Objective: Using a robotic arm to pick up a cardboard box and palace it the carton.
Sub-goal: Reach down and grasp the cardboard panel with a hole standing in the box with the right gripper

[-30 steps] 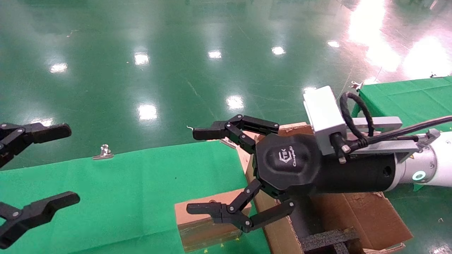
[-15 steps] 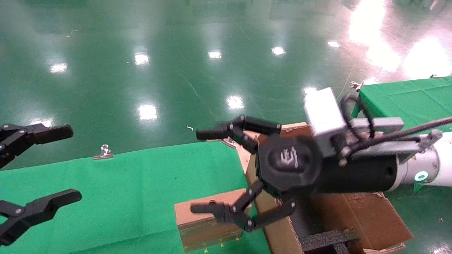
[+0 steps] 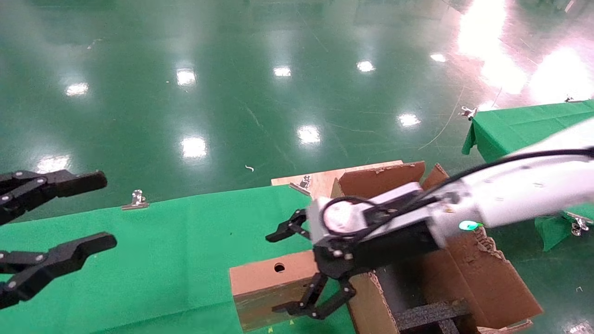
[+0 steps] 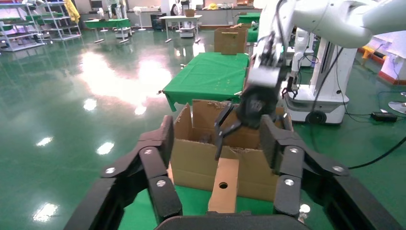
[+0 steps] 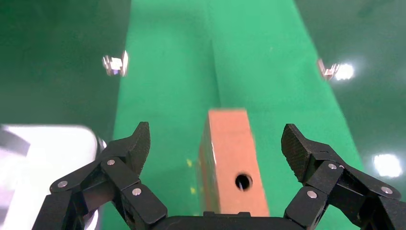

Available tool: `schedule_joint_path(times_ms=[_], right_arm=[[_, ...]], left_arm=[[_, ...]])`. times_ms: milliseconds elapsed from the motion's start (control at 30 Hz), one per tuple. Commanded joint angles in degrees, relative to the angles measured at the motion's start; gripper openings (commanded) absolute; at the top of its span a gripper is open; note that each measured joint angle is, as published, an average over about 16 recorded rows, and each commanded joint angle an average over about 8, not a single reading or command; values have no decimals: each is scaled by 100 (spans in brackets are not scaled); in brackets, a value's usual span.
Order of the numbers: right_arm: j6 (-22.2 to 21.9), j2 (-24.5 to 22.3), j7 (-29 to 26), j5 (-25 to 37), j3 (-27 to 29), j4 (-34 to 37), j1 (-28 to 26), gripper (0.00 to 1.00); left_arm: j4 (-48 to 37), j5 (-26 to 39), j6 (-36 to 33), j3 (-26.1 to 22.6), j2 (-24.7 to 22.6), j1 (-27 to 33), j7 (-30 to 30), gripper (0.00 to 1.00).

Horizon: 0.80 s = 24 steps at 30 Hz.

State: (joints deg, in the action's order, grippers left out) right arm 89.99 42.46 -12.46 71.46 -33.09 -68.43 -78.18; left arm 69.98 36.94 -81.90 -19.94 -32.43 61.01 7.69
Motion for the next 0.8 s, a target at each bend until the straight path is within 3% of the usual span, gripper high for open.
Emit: schedule_joint_path(times_ms=[33,500,533,767,800], right_arm=[[28,193,27,319,-242,145,-203,100],[20,970,646,1379,-1413,1244,-1062,100],[25,1020,682,1451,-1494,1283,-1119,100],[58,1296,865,1769,-1970,1495,-1433,100],[61,1321,878,1790,-2014,1518,-1461,93]], left_arm=[[0,0,0,0,0,0,0,0],[0,0,0,0,0,0,0,1],[0,0,0,0,0,0,0,10],[-1,0,1,0,0,-1,0,96],[-1,0,1,0,1,-1,0,100]])
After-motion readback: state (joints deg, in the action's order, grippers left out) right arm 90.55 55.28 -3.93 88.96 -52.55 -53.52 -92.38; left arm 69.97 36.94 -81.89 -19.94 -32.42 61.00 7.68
